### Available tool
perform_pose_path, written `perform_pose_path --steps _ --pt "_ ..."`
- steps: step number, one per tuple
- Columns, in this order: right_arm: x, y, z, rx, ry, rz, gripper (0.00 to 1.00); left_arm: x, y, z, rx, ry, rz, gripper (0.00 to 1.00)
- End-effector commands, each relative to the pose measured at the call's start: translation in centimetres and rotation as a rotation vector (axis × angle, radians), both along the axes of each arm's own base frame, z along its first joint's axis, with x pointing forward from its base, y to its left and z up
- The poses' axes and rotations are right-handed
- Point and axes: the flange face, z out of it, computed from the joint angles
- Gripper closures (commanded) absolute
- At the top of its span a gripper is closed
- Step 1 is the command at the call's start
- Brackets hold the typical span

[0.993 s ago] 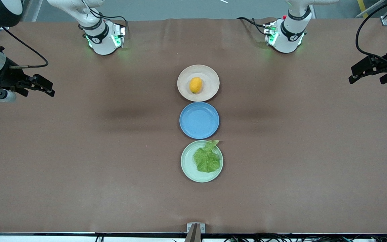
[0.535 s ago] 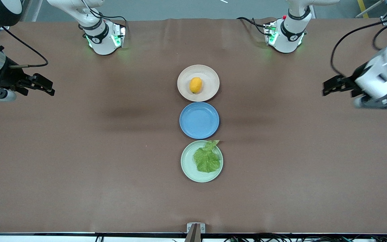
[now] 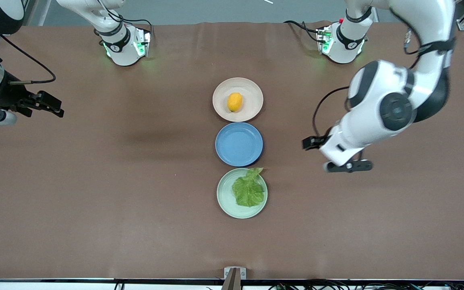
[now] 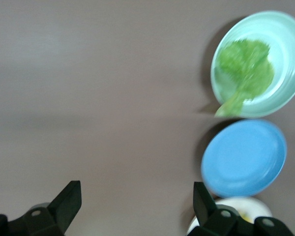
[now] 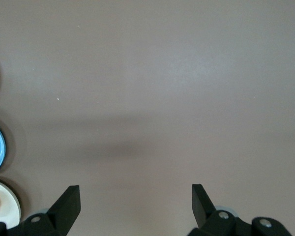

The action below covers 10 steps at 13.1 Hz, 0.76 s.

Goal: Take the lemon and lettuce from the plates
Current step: 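Reach the left gripper down to the lettuce leaf on the green plate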

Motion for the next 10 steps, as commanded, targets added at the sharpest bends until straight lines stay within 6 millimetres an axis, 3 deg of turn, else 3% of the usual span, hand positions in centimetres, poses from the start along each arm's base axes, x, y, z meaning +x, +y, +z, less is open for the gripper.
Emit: perform_pose_path --steps 1,2,4,5,6,8,10 --pt "2.7 0.2 -1.4 -0.013 0.015 0.010 0.00 1.8 -5.7 -4.1 -0.021 -0.053 0.130 0.00" --pt "3.2 0.8 -2.9 -0.011 0.046 0.020 0.00 2.0 -7.8 -6.3 -0.043 -0.097 0.195 0.00" --pt "2.3 3.8 -4.7 0.009 0.115 0.012 0.00 2.3 -10.8 -10.4 -0.088 -0.158 0.333 0.00" --pt "1.5 6.0 -5.9 0.055 0.148 -0.072 0.00 2.5 -11.6 -11.9 -0.115 -0.185 0.401 0.00" --pt "1.0 8.5 -6.4 0.066 0.171 -0.144 0.00 2.6 -12.4 -13.3 -0.146 -0.211 0.472 0.00" --pt "-0.8 15.2 -7.4 0.037 0.203 -0.207 0.00 2.3 -13.6 -16.3 -0.177 -0.236 0.531 0.00" --pt "-3.2 21.8 -9.0 0.030 0.184 -0.262 0.00 2.0 -14.1 -18.0 -0.179 -0.232 0.554 0.00"
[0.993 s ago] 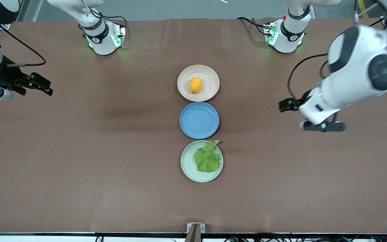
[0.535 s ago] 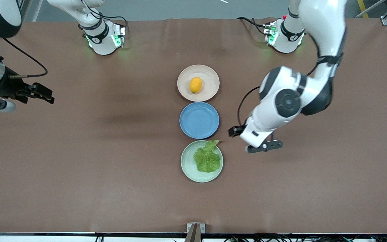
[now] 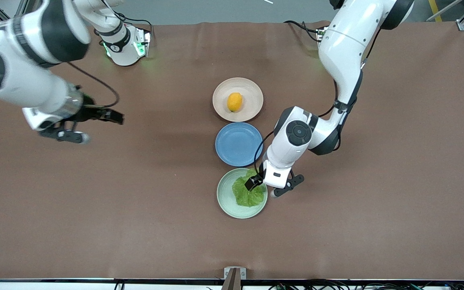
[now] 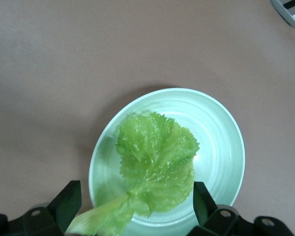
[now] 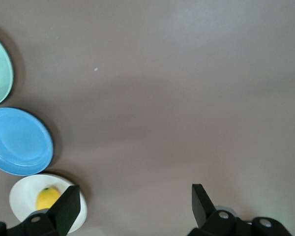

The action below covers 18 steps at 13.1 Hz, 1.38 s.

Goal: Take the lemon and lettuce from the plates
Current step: 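Reach the left gripper down to the lettuce leaf on the green plate, then grasp the lettuce with the left gripper while the right gripper grasps the lemon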

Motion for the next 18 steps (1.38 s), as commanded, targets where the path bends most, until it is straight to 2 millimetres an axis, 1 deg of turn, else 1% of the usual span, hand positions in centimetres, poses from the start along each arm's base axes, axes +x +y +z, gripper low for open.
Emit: perform_pose_path --steps 1,2,3,4,5,6,7,8,9,10,13,16,18 --pt "-4.3 8.5 -2.3 -0.019 -0.020 -0.093 0.00 0.2 -1.0 -1.1 -0.017 -0.002 0.035 0.00" --pt "-6.3 12.1 -4.0 -0.019 -0.045 -0.115 0.00 0.0 -1.0 -1.9 -0.014 0.003 0.036 0.05" --pt "-8.6 15.4 -6.1 -0.012 -0.071 -0.131 0.00 0.0 -0.9 -2.1 -0.014 0.008 0.044 0.15" --pt "-11.0 18.8 -7.9 0.005 -0.102 -0.124 0.00 0.0 -0.9 -2.4 -0.013 0.010 0.044 0.21" --pt "-12.9 21.9 -10.4 0.015 -0.120 -0.119 0.00 0.1 -0.9 -2.5 -0.017 0.001 0.046 0.23" --pt "-13.9 23.8 -12.2 0.017 -0.126 -0.116 0.00 0.2 -0.9 -2.6 -0.026 -0.015 0.049 0.23" --pt "-15.5 26.2 -13.9 0.020 -0.136 -0.107 0.00 0.3 -1.0 -2.7 -0.033 -0.027 0.050 0.23" --pt "-16.5 27.6 -15.2 0.026 -0.147 -0.120 0.00 0.2 -1.0 -3.0 -0.036 -0.027 0.053 0.24" --pt "-18.1 29.3 -16.6 0.013 -0.156 -0.113 0.00 0.2 -0.9 -3.3 -0.036 -0.023 0.055 0.24" --pt "-19.2 30.2 -18.0 -0.014 -0.172 -0.101 0.00 0.2 -0.9 -3.3 -0.036 -0.025 0.056 0.27" --pt "-21.3 31.9 -22.2 -0.089 -0.228 -0.079 0.00 0.0 -1.1 -3.8 -0.034 -0.020 0.054 0.32" --pt "-23.0 33.6 -25.4 -0.061 -0.242 -0.102 0.00 -0.1 -1.0 -4.1 -0.031 -0.017 0.053 0.49" --pt "-23.7 34.2 -27.2 -0.061 -0.256 -0.107 0.00 -0.1 -1.0 -4.1 -0.032 -0.016 0.054 0.64"
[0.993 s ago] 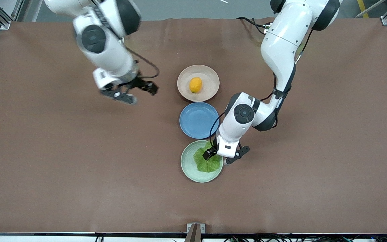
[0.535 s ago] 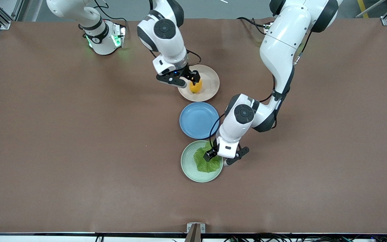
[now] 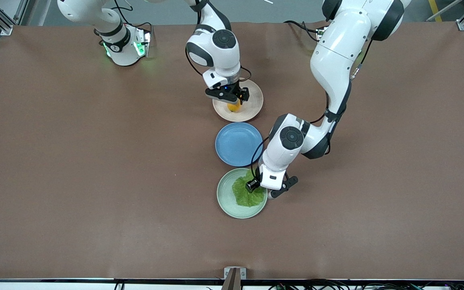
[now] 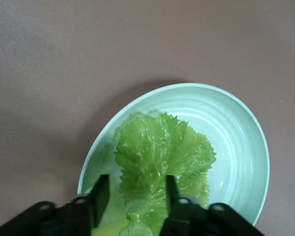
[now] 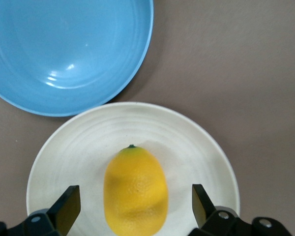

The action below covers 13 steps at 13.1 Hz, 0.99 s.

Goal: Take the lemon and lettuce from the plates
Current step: 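Grasp the lettuce with the left gripper while the right gripper grasps the lemon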

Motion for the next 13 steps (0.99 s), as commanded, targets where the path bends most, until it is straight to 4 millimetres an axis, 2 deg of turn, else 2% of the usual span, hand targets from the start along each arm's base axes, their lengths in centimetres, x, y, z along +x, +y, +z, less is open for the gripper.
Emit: perform_pose_path --steps 1,4,6,7,9,10,11,13 --pt "-1.0 0.8 -2.0 -0.018 -0.039 -0.018 0.00 0.2 -0.5 0.0 -0.018 -0.008 0.019 0.70" --pt "-2.2 1.4 -3.6 -0.033 -0.065 -0.033 0.00 0.0 -0.9 0.1 -0.021 -0.007 0.020 0.89" --pt "-2.3 1.5 -4.0 -0.039 -0.063 -0.030 0.06 0.0 -1.1 0.5 -0.031 -0.004 0.047 0.94" --pt "-2.4 1.5 -4.0 -0.039 -0.062 -0.029 0.15 0.0 -1.1 1.0 -0.037 -0.006 0.059 0.98" --pt "-1.8 1.3 -3.9 -0.037 -0.062 -0.039 0.55 0.3 -1.1 2.1 -0.049 -0.016 0.072 0.99" --pt "-1.1 1.3 -3.4 -0.030 -0.064 -0.055 0.82 0.4 -1.2 3.2 -0.057 -0.027 0.071 1.00" --pt "-0.1 1.2 -2.3 -0.020 -0.068 -0.069 0.99 0.6 -1.2 4.8 -0.070 -0.044 0.073 1.00" --pt "4.2 -1.3 0.9 -0.017 -0.078 -0.112 1.00 1.3 -0.5 8.7 -0.099 -0.069 0.089 1.00"
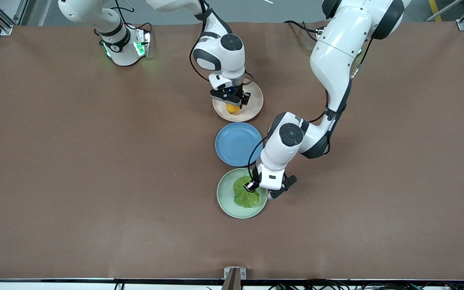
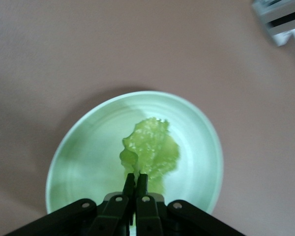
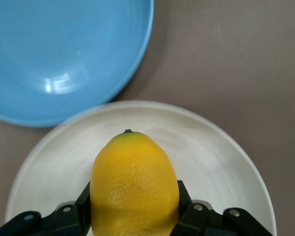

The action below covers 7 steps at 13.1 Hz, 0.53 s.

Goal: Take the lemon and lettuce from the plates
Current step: 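Grasp the lettuce with the left gripper while the right gripper grasps the lemon, then lift the lettuce and lemon off the plates, carrying them outward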

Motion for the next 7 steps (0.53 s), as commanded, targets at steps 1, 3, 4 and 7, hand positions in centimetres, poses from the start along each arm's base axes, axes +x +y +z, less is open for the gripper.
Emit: perform_pose_path --steps 1,3,4,7 --pt "5.1 -3.4 4.9 -0.008 -0.014 -0.018 1.00 0.4 1.1 6.0 -0.038 -0.016 0.030 1.00" --pt "9.6 -7.9 7.8 -0.029 0.024 0.028 1.00 1.1 4.0 10.1 -0.030 0.001 0.048 1.00" --pt "11.9 -10.7 9.2 -0.031 0.060 0.063 1.00 1.3 5.7 11.7 -0.023 0.017 0.058 1.00" --pt "19.1 -22.4 9.7 -0.046 0.142 0.138 1.00 0.3 12.0 12.6 0.059 0.062 -0.046 1.00"
